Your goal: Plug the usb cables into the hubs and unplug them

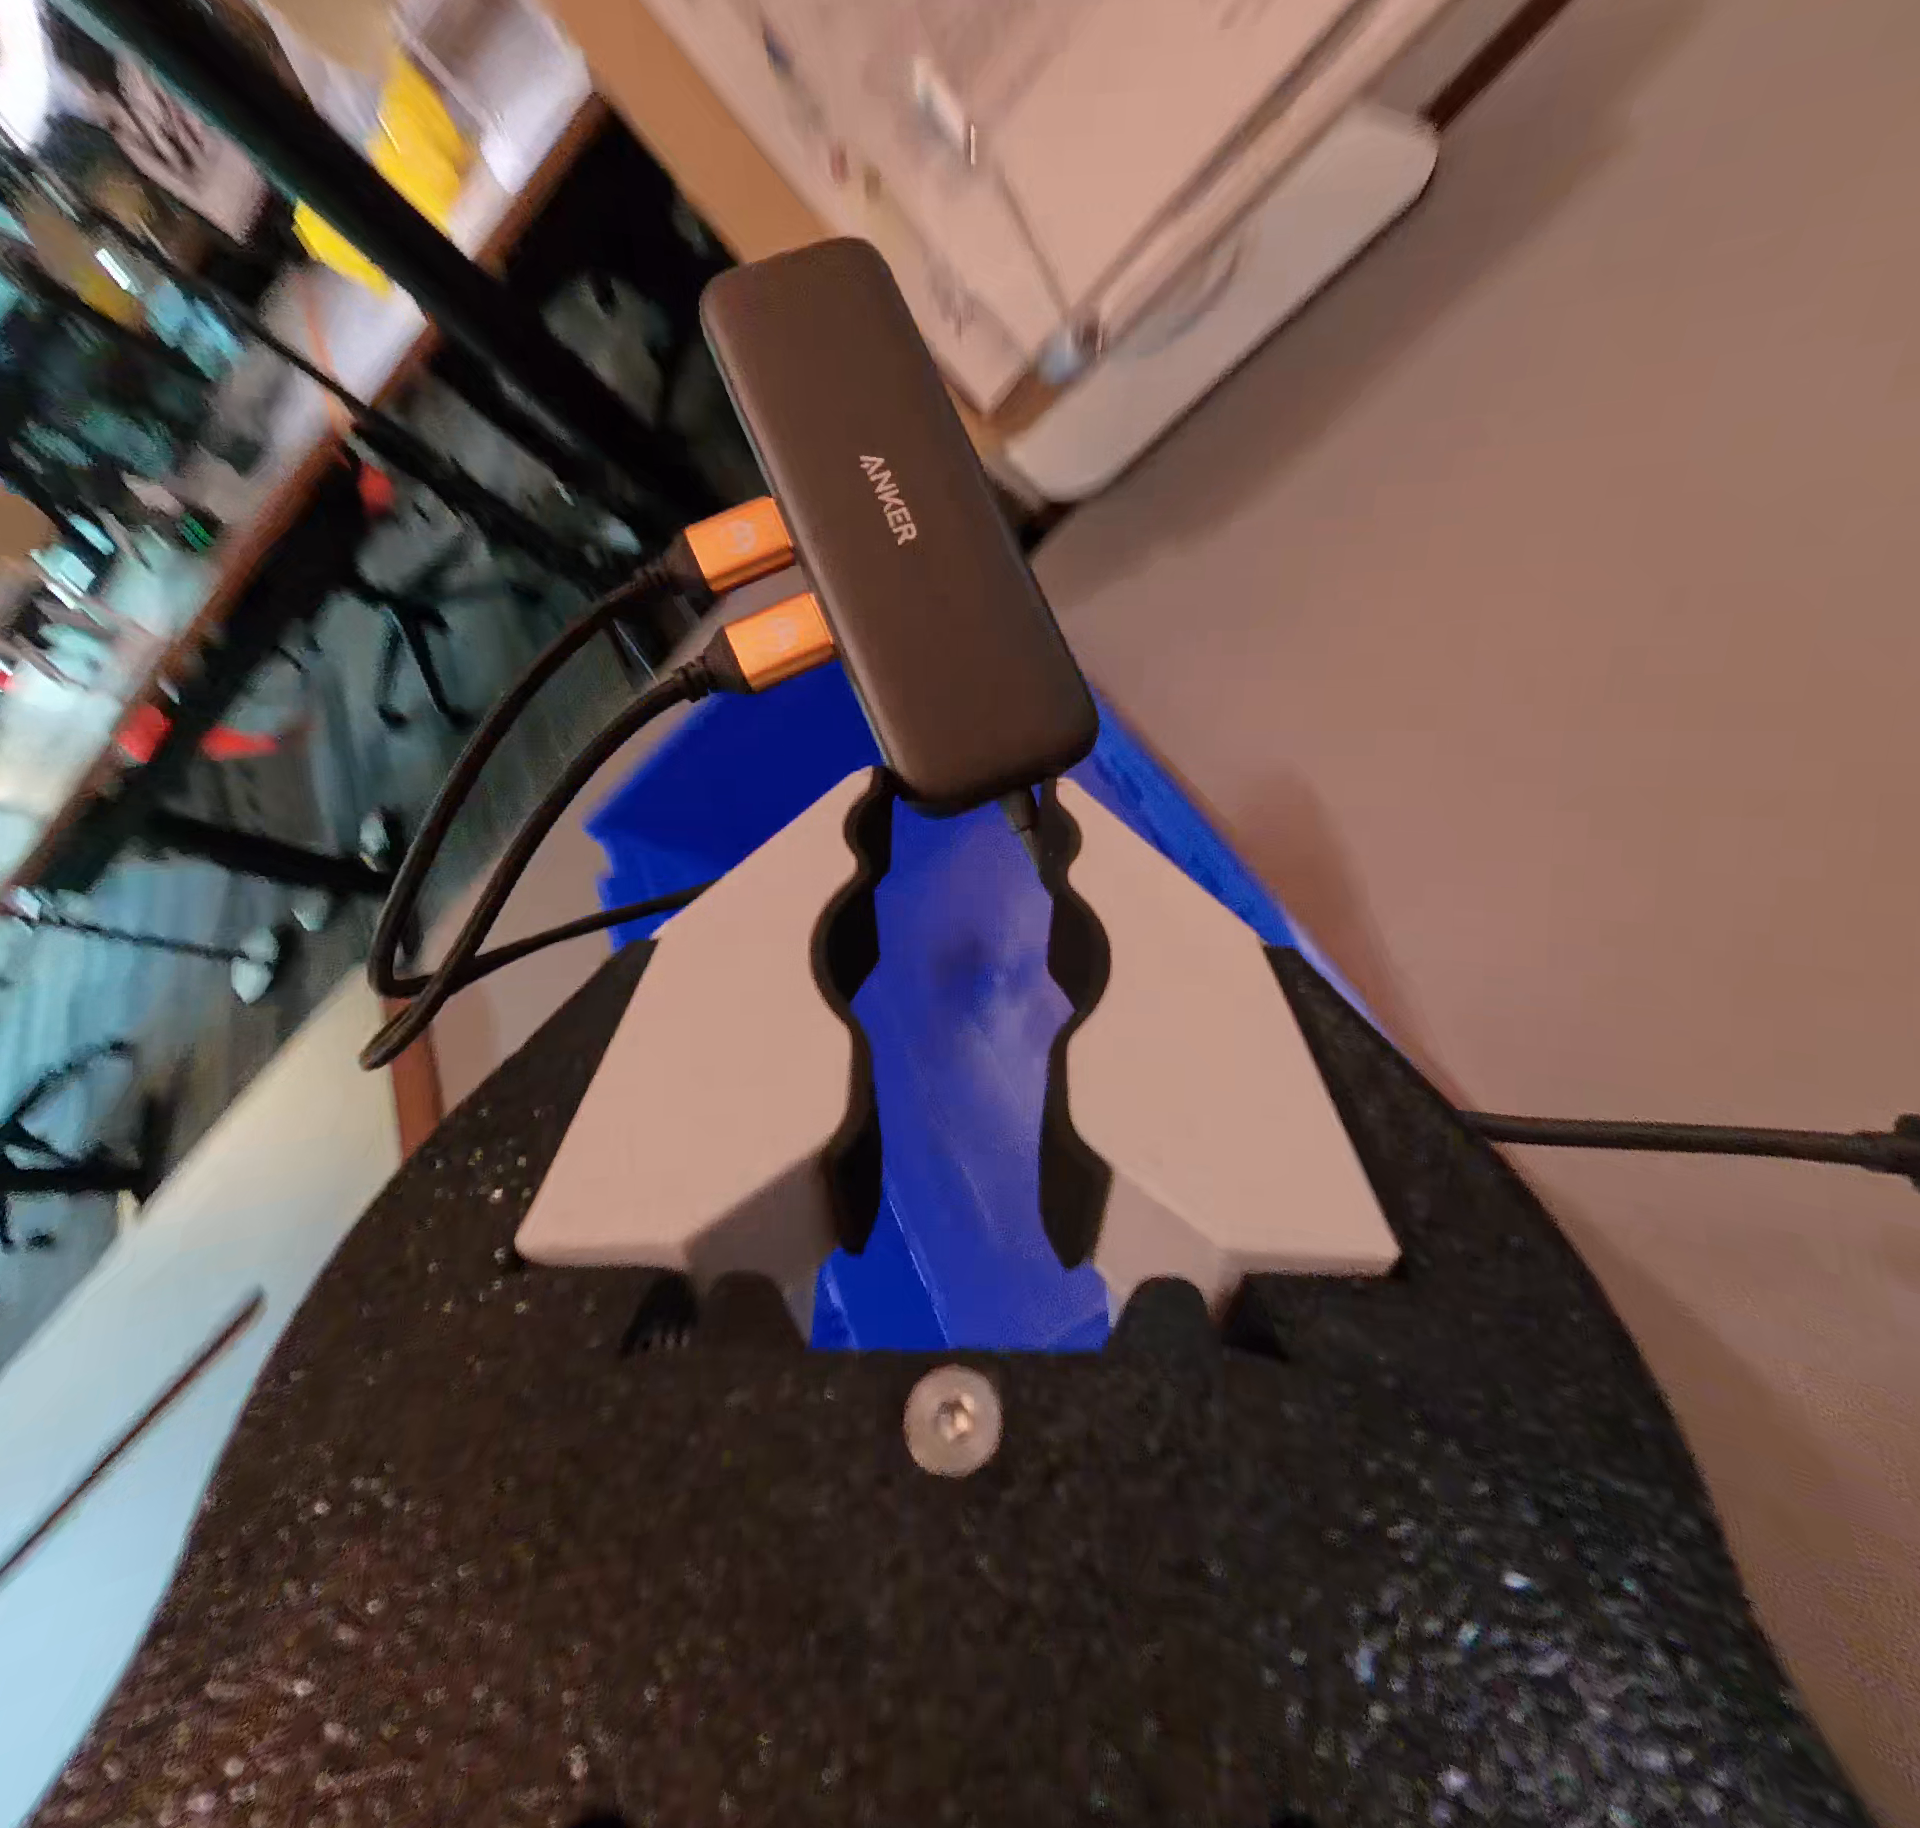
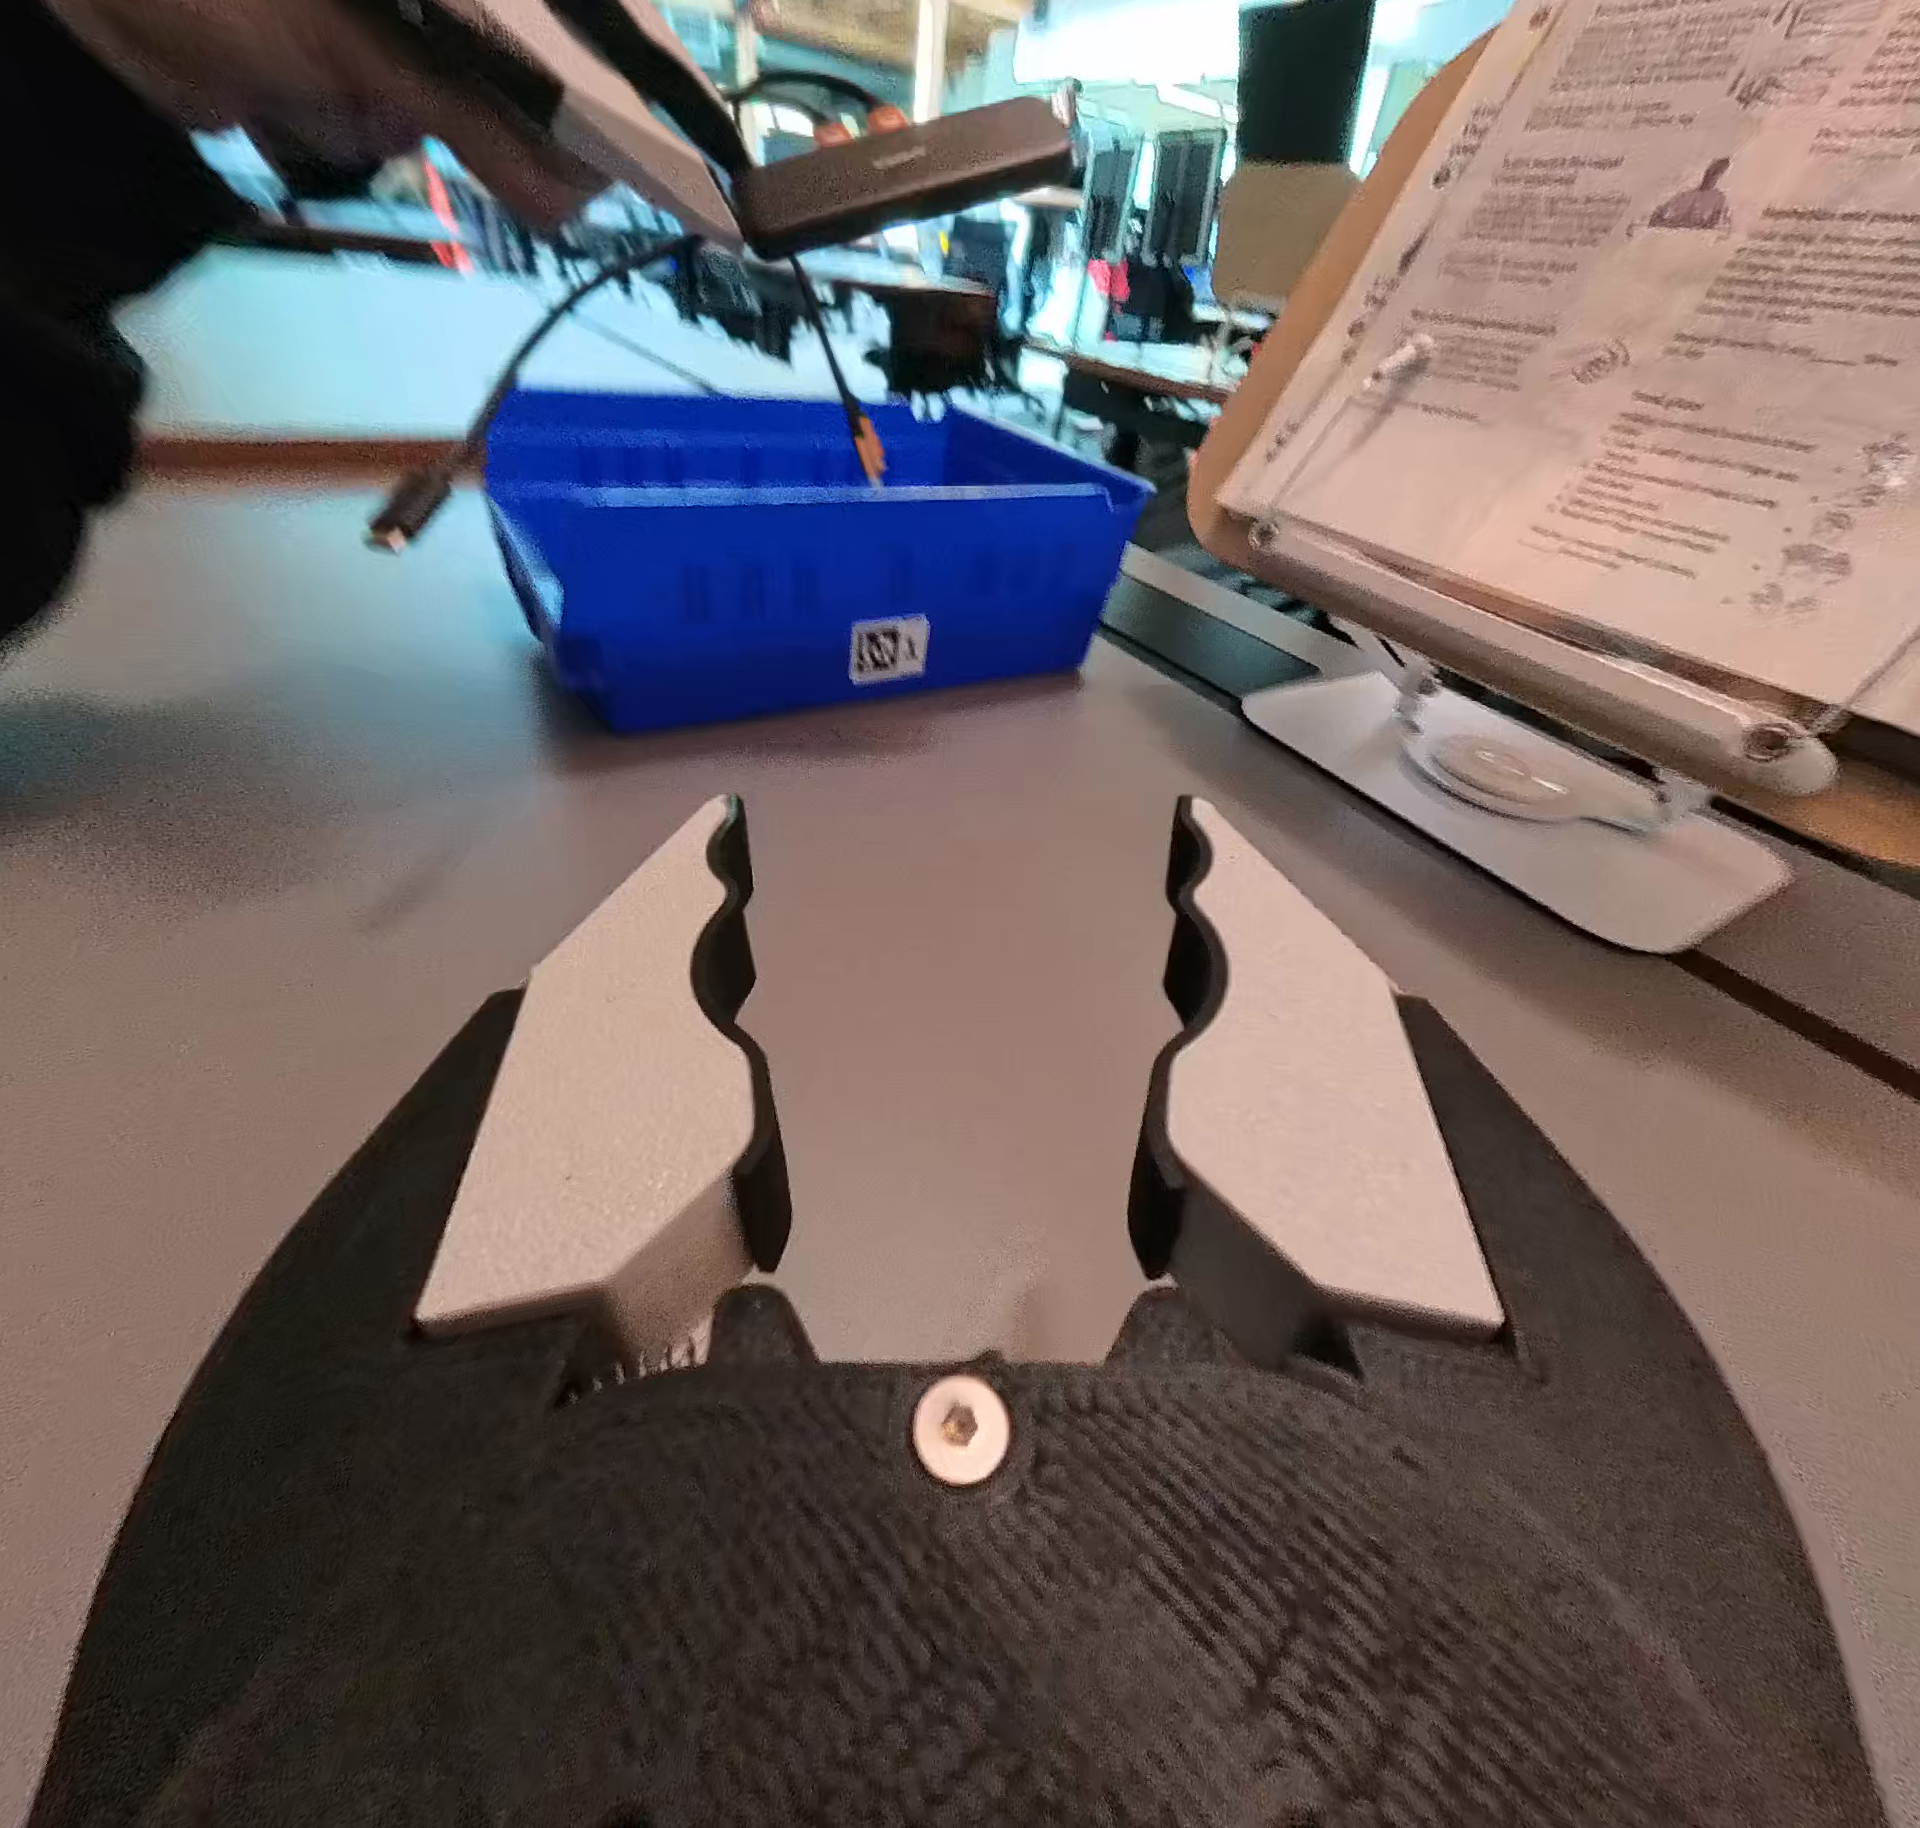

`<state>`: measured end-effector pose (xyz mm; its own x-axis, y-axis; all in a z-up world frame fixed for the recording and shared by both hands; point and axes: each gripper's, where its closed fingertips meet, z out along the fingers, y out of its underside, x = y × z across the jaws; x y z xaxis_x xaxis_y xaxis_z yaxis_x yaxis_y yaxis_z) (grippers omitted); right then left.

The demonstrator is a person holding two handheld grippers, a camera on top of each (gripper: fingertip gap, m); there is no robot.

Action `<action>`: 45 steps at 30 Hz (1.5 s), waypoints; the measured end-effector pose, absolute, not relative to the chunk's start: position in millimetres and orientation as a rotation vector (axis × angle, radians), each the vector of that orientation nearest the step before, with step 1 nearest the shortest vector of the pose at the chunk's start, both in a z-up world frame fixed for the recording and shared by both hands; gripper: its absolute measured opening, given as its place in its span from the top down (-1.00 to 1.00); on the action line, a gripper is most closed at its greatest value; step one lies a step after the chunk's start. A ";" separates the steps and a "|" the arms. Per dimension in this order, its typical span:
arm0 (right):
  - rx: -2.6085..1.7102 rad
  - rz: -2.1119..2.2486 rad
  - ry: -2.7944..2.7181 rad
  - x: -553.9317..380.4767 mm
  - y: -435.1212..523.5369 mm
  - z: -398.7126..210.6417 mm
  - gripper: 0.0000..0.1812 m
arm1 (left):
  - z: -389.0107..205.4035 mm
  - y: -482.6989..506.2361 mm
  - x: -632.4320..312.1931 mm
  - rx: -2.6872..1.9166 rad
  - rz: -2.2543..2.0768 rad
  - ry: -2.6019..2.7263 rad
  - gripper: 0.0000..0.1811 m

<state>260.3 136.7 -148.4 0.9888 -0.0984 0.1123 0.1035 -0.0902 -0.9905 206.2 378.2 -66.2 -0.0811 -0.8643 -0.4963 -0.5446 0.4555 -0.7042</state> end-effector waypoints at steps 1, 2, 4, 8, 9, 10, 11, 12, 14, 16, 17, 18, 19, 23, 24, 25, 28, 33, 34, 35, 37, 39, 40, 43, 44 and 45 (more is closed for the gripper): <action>-1.613 -0.106 0.023 256.4 138.4 -140.6 0.10 | -52.9 367.0 206.1 -1.149 -0.445 1.735 0.71; -1.568 -0.033 0.058 252.7 140.1 -131.9 0.07 | -42.0 352.5 205.4 -1.092 -0.474 1.735 0.71; -1.478 0.110 0.138 248.0 142.9 -114.4 -0.02 | -25.3 315.7 205.7 -0.934 -0.530 1.762 0.71; -1.289 0.388 0.170 232.9 137.3 -76.3 0.02 | -20.5 234.1 211.0 -0.642 -0.606 1.864 0.71; -1.237 0.435 0.175 232.9 133.0 -67.1 0.08 | -24.7 215.5 213.4 -0.579 -0.620 1.893 0.71; -1.195 0.471 0.183 233.9 128.8 -60.2 0.13 | -31.2 197.7 215.7 -0.509 -0.631 1.932 0.71; -1.168 0.492 0.184 234.8 125.0 -55.7 0.15 | -38.7 182.1 218.4 -0.436 -0.637 1.962 0.72; -1.152 0.493 0.191 237.3 122.2 -54.0 0.17 | -47.8 169.2 220.9 -0.385 -0.636 1.995 0.72; -1.137 0.464 0.237 248.1 117.9 -56.3 0.31 | -64.5 148.5 224.2 -0.289 -0.621 2.045 0.73; -1.100 0.436 0.270 258.1 110.9 -57.6 0.72 | -75.6 136.2 227.6 -0.236 -0.614 2.063 0.77; -1.079 0.439 0.270 260.1 107.3 -57.3 0.79 | -77.3 135.4 231.5 -0.243 -0.614 2.051 0.77; -1.068 0.468 0.260 259.4 105.0 -56.7 0.82 | -79.5 134.3 233.6 -0.247 -0.635 2.054 0.74; -1.055 0.494 0.250 259.0 102.1 -55.3 0.85 | -80.0 132.9 235.2 -0.266 -0.691 2.051 0.72; -0.936 0.531 0.186 257.9 85.0 -39.6 0.89 | -72.9 121.2 234.2 -0.469 -1.134 2.067 0.58; -0.910 0.534 0.174 256.5 81.7 -35.8 0.89 | -71.6 115.3 231.5 -0.504 -1.258 2.083 0.52; -0.889 0.526 0.168 255.5 80.0 -33.3 0.89 | -71.0 110.5 229.6 -0.529 -1.361 2.094 0.51; -0.861 0.598 0.120 243.6 80.9 -29.9 0.89 | -69.0 95.6 220.6 -0.514 -1.590 2.125 0.64; -0.949 0.545 0.150 246.5 91.3 -40.5 0.73 | -69.7 108.0 227.2 -0.483 -1.515 2.093 0.88; -0.982 0.487 0.224 257.6 96.1 -47.5 0.57 | -67.9 115.6 230.7 -0.437 -1.421 2.052 0.89; -1.007 0.445 0.283 266.3 98.7 -54.2 0.45 | -66.3 124.1 234.2 -0.380 -1.295 2.013 0.90; -1.019 0.484 0.331 271.4 100.6 -58.2 0.25 | -61.5 133.0 235.2 -0.239 -1.069 1.945 0.90; -0.990 0.596 0.346 270.4 100.4 -56.3 0.18 | -56.8 134.6 234.9 -0.143 -0.936 1.887 0.90; -0.957 0.653 0.348 269.5 98.4 -53.7 0.17 | -56.3 134.0 234.8 -0.110 -0.902 1.872 0.90; -0.886 0.766 0.365 271.1 93.5 -50.4 0.18 | -56.4 131.0 232.5 -0.022 -0.898 1.837 0.90; -0.892 0.782 0.369 270.9 94.4 -51.7 0.18 | -56.4 131.5 232.2 -0.016 -0.913 1.833 0.90; -0.891 0.794 0.368 270.1 94.5 -51.9 0.19 | -55.7 131.6 231.3 -0.013 -0.936 1.829 0.90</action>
<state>270.1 94.5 -51.9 0.6641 0.4600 -0.5894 -0.7470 0.3757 -0.5485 231.3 131.6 -55.7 -0.4652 -0.4111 -0.7839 0.3950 0.6961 -0.5995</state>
